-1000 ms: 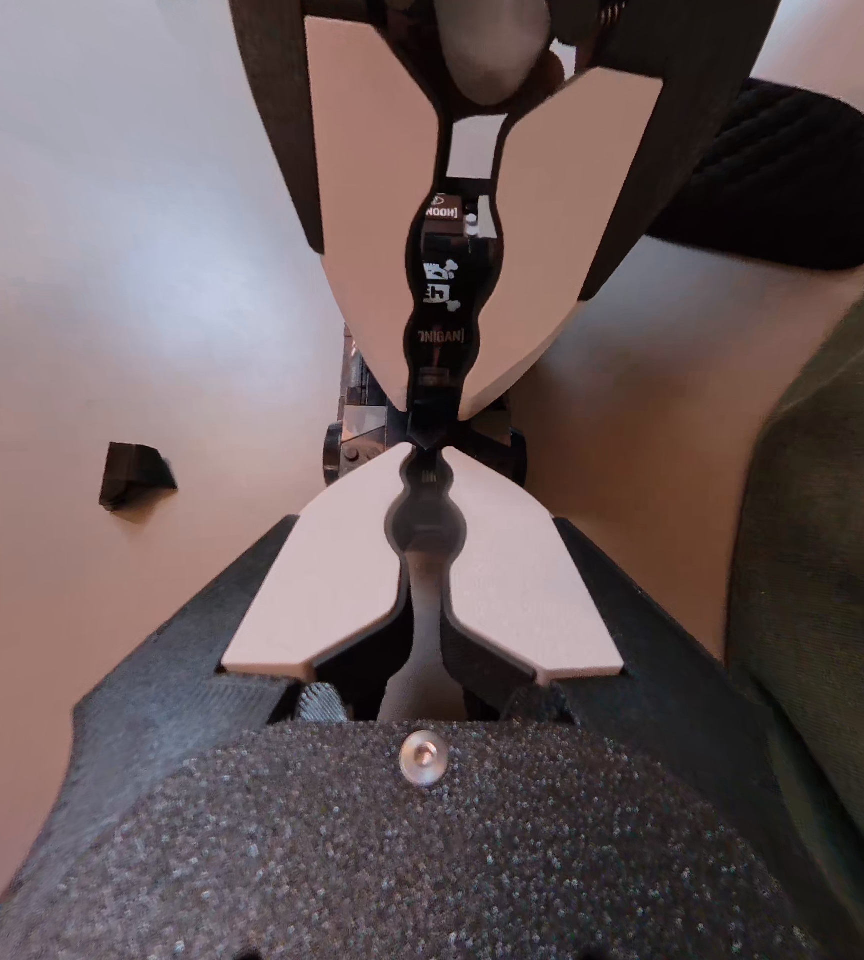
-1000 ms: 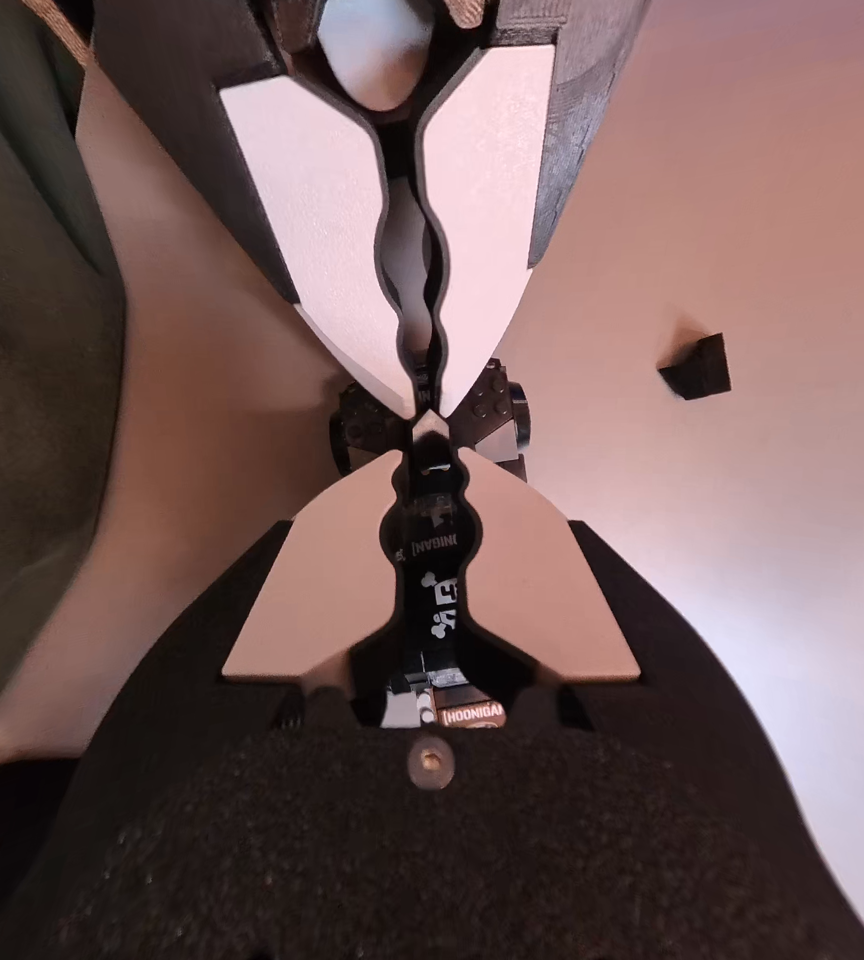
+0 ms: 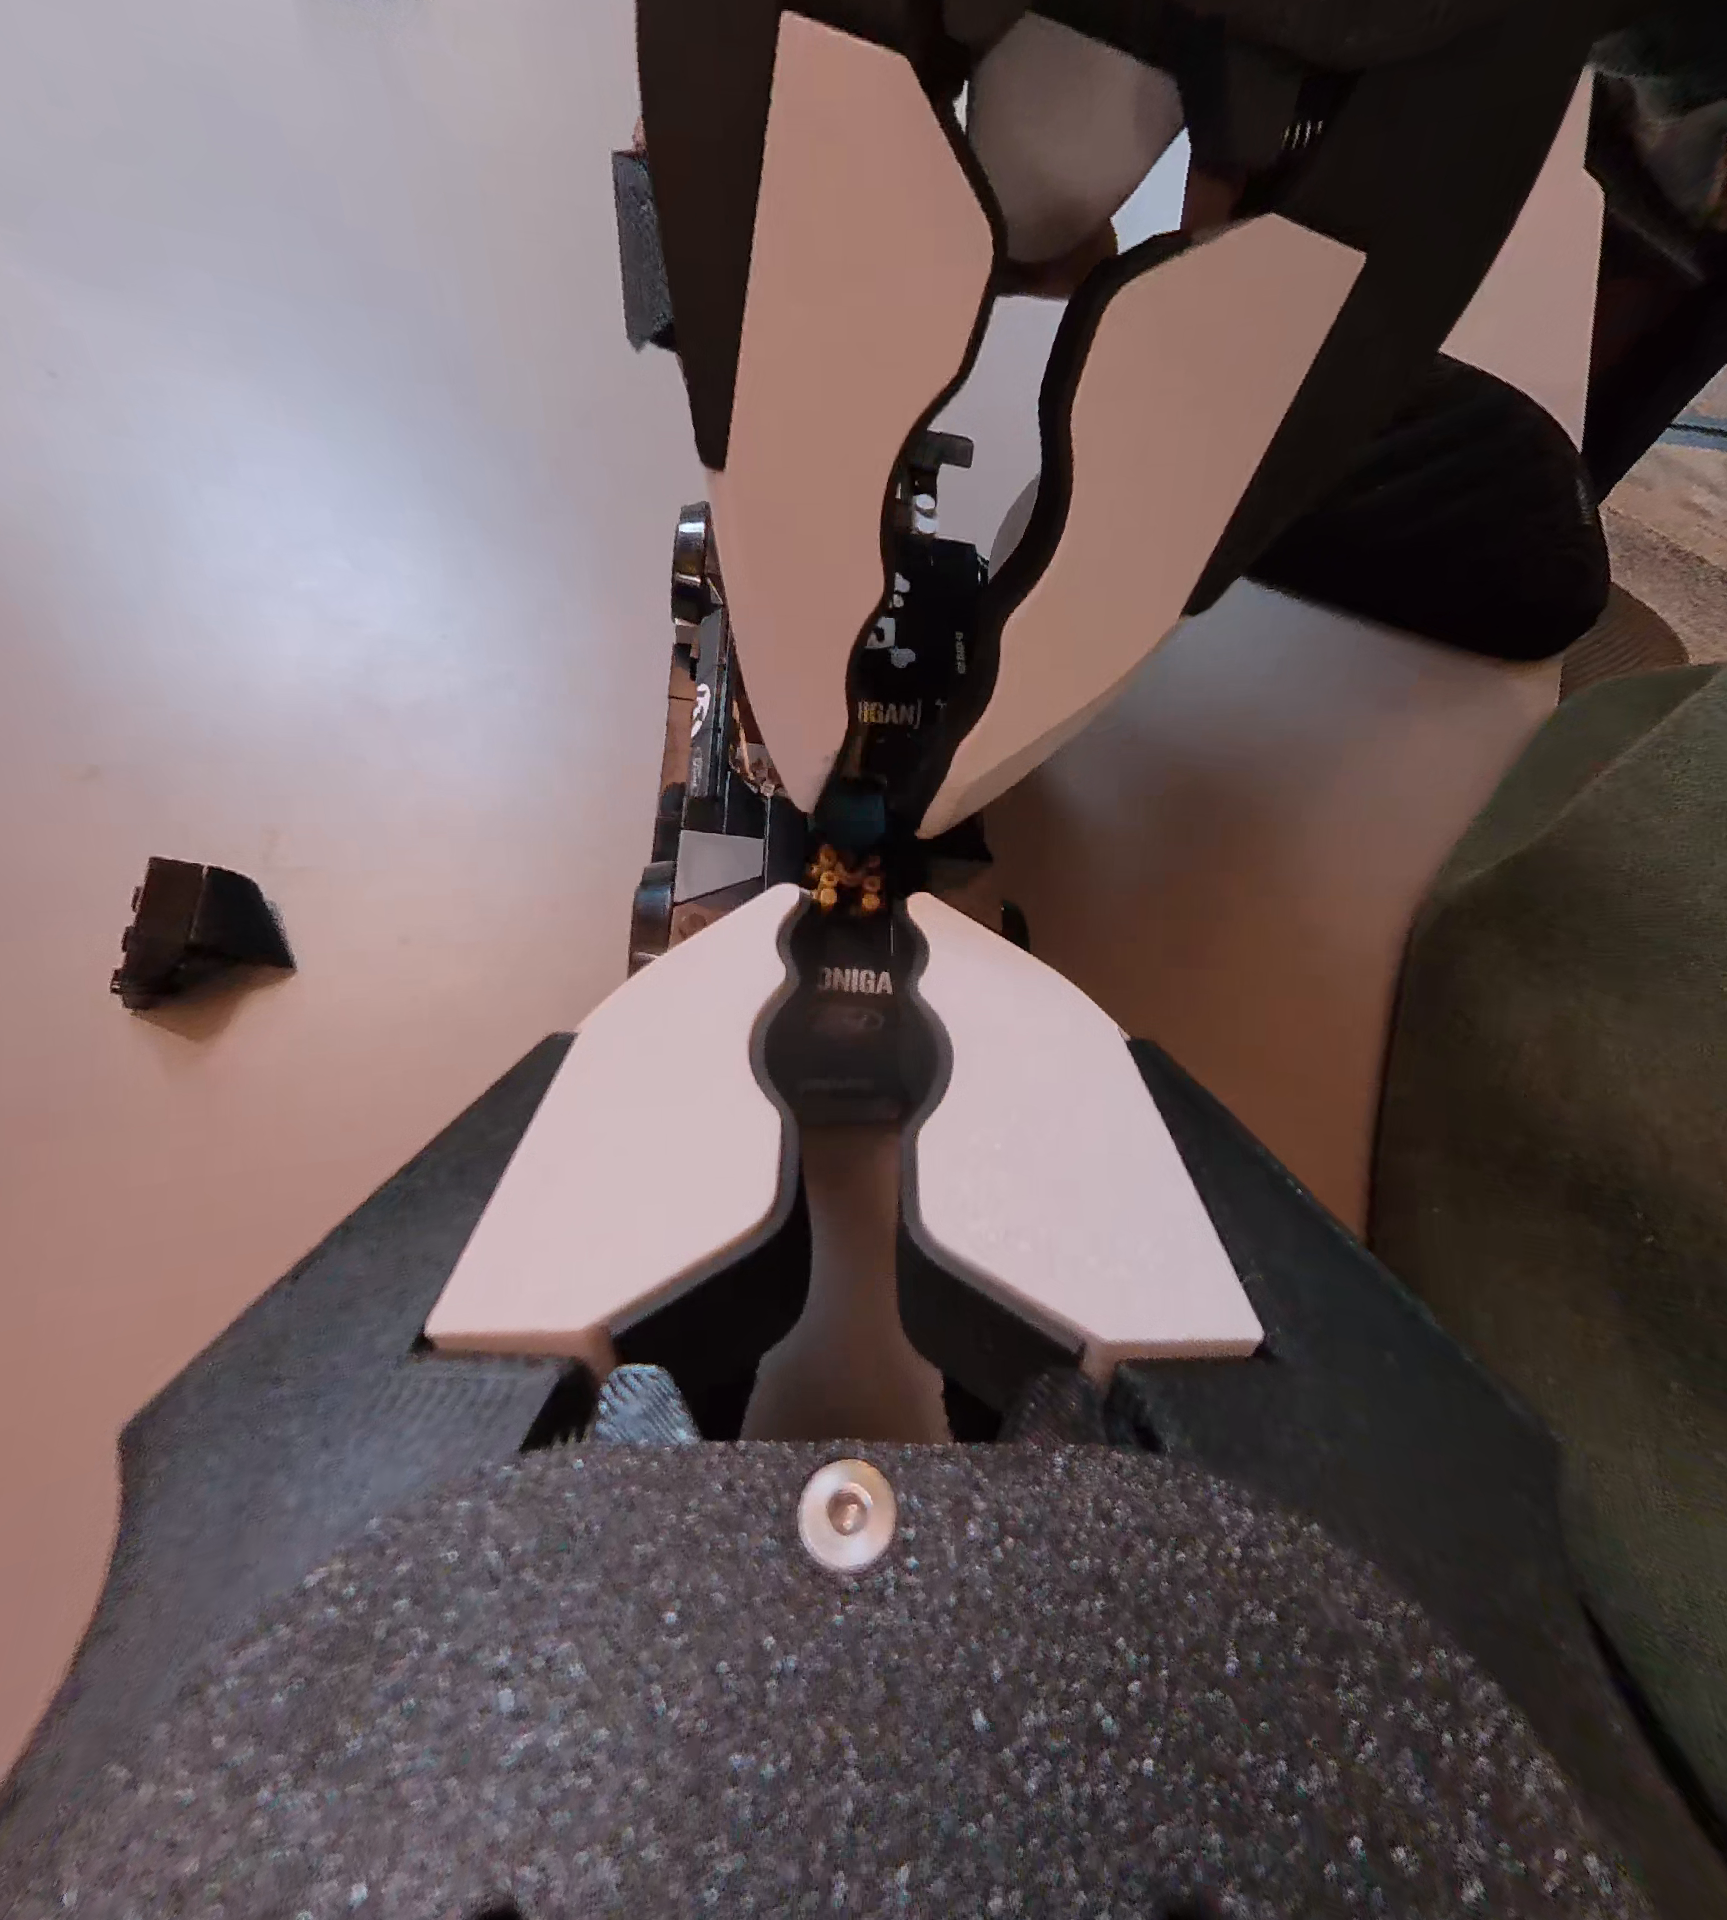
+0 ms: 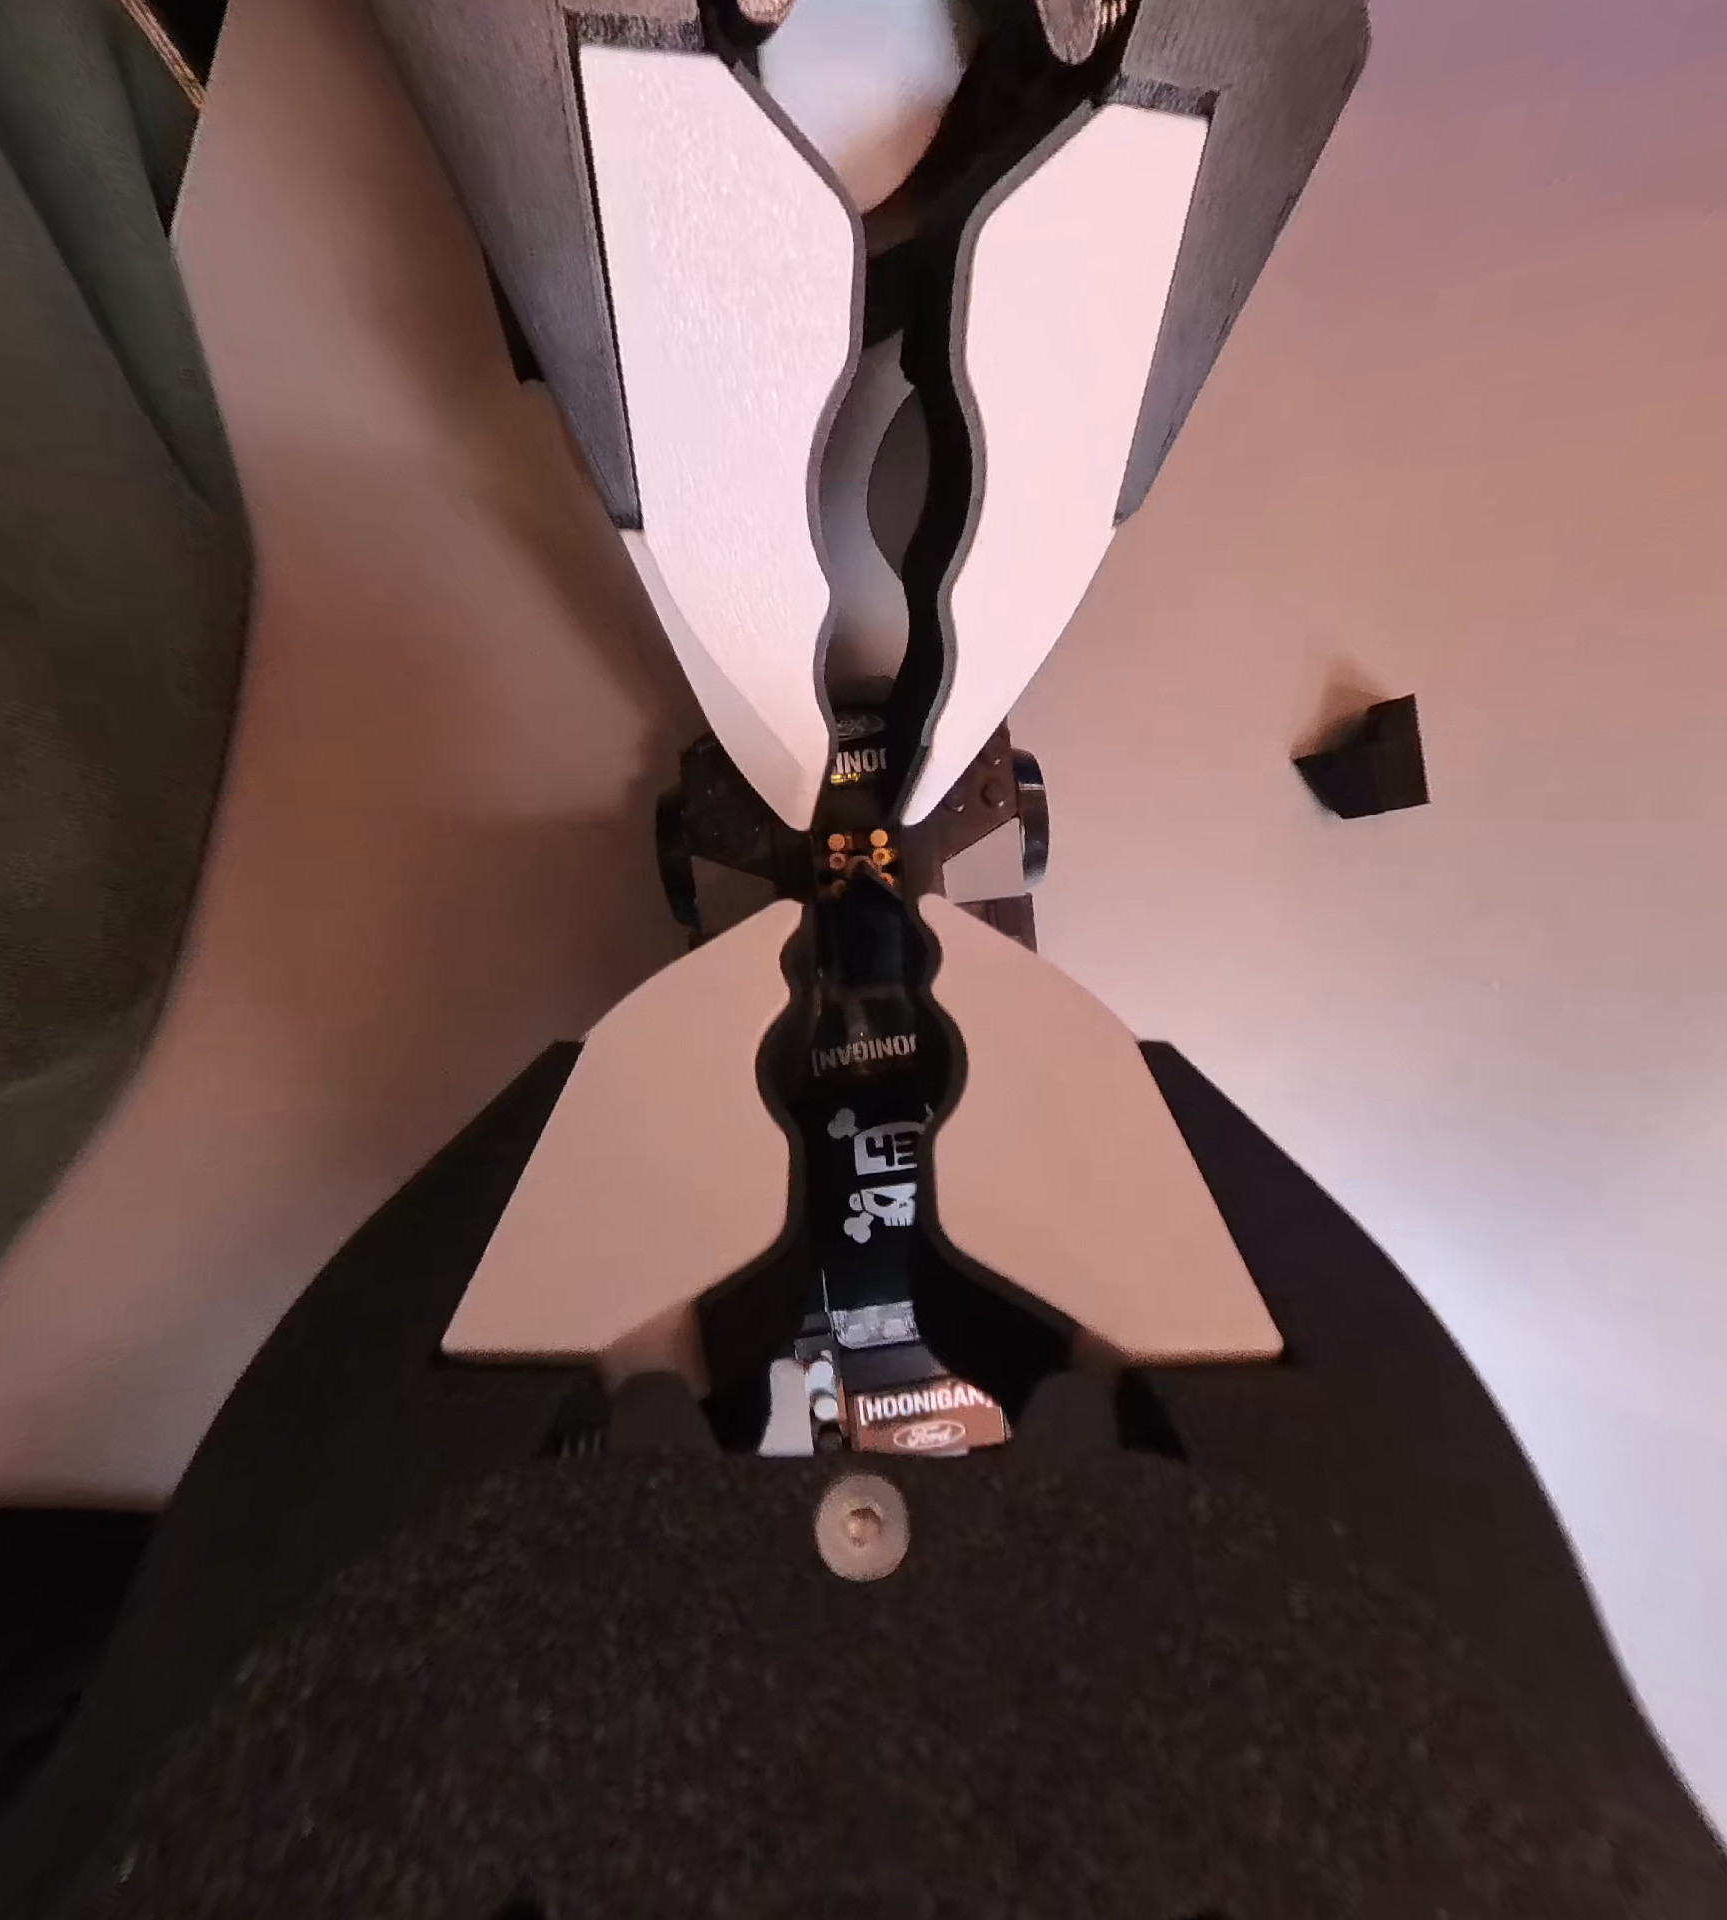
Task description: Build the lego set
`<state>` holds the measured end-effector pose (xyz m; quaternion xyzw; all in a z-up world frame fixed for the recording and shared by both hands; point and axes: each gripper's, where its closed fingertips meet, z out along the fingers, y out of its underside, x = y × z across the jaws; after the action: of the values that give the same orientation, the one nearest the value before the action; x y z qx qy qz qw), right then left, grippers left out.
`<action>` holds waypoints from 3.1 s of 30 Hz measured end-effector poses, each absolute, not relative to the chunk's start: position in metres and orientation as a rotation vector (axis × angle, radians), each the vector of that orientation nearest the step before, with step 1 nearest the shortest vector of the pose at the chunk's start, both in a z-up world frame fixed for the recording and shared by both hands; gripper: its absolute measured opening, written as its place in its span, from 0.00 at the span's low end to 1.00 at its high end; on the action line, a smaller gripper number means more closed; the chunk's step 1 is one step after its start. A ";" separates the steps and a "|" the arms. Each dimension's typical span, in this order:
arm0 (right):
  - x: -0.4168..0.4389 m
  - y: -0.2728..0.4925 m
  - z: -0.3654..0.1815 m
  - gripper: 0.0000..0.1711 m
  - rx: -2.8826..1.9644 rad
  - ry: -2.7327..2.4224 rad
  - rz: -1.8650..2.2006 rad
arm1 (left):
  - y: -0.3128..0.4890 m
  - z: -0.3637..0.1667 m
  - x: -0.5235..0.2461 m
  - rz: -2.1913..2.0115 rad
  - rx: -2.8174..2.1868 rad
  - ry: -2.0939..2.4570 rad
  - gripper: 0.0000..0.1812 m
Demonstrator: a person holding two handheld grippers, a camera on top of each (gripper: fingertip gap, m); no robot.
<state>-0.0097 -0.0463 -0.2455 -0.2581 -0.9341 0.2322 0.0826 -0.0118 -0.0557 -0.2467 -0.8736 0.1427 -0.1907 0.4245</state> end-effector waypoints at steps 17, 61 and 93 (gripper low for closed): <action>-0.008 -0.045 -0.249 0.09 -0.784 -2.892 0.555 | -0.060 -0.245 -0.016 -0.462 -2.165 0.340 0.09; -0.012 -0.052 -0.247 0.02 -1.019 -2.786 0.789 | -0.056 -0.250 -0.012 -0.430 -2.179 0.374 0.08; -0.015 -0.050 -0.243 0.00 -0.989 -2.828 0.746 | -0.057 -0.245 -0.013 -0.397 -2.148 0.383 0.07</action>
<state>-0.0152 -0.0505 -0.2431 -0.3202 -0.9156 0.2417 0.0269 -0.0129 -0.0567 -0.2447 -0.8670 0.1544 -0.1604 0.4458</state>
